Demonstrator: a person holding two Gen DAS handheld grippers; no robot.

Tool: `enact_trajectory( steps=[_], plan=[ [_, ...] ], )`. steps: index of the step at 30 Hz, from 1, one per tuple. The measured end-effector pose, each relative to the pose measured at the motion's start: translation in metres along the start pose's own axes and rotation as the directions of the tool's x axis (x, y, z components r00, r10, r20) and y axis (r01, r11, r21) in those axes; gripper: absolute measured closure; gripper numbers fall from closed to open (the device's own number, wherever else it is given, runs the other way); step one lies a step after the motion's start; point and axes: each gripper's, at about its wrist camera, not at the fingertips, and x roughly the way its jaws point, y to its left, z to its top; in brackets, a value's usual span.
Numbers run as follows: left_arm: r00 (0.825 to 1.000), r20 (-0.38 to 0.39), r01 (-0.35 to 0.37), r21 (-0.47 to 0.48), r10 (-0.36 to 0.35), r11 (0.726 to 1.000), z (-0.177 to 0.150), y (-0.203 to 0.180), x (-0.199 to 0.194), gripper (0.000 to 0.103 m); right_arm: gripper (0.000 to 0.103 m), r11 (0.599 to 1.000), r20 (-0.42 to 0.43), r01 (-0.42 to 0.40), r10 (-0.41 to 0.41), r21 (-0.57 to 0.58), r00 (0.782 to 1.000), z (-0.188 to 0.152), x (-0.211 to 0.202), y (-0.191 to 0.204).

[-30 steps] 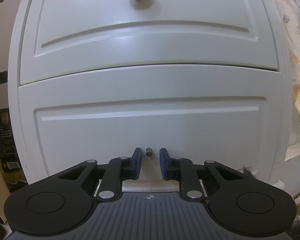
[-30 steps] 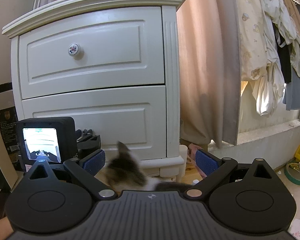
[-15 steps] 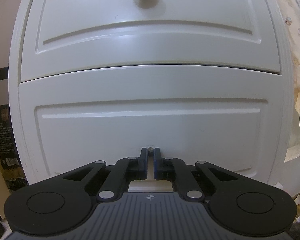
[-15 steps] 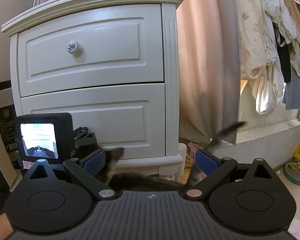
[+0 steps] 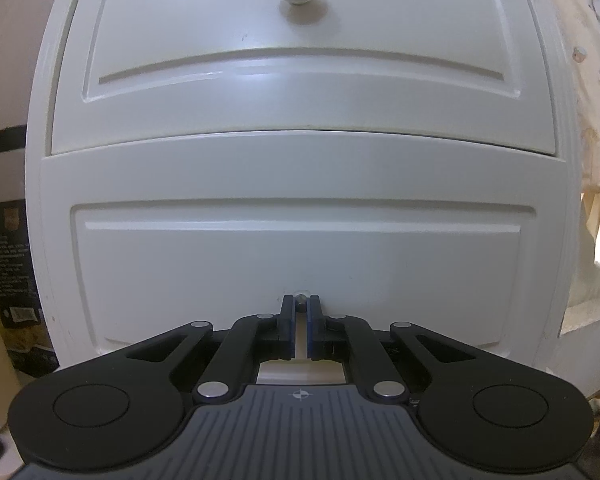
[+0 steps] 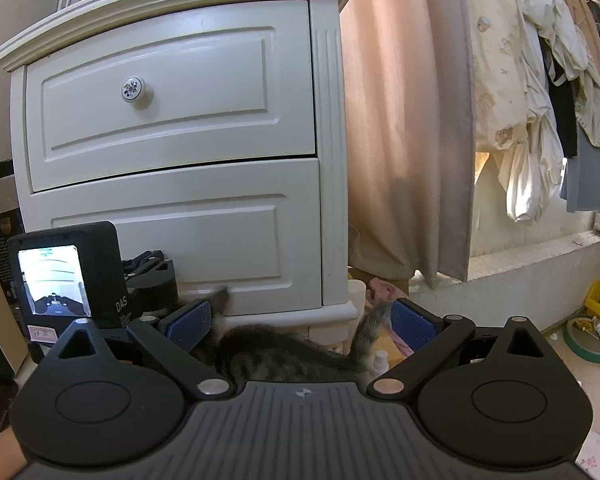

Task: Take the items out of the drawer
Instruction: 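Pull the lower drawer outward by its knob with the left gripper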

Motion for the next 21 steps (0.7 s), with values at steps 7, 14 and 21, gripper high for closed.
enact_trajectory(
  steps=[7, 14, 21],
  plan=[
    [1.000, 0.011, 0.001, 0.010, -0.001, 1.000, -0.001, -0.008, -0.014, 0.102, 0.000, 1.000, 0.003, -0.007, 0.007, 0.003, 1.000, -0.001, -0.003, -0.002],
    [1.000, 0.007, 0.012, 0.012, -0.012, 1.000, 0.007, 0.000, -0.019, 0.101, 0.000, 1.000, -0.002, -0.018, 0.018, 0.004, 1.000, -0.003, -0.004, -0.001],
    [1.000, 0.000, 0.025, 0.014, -0.025, 1.000, 0.003, 0.012, -0.038, 0.101, 0.000, 1.000, -0.021, -0.026, 0.025, -0.010, 0.999, -0.007, -0.005, 0.002]
  ],
)
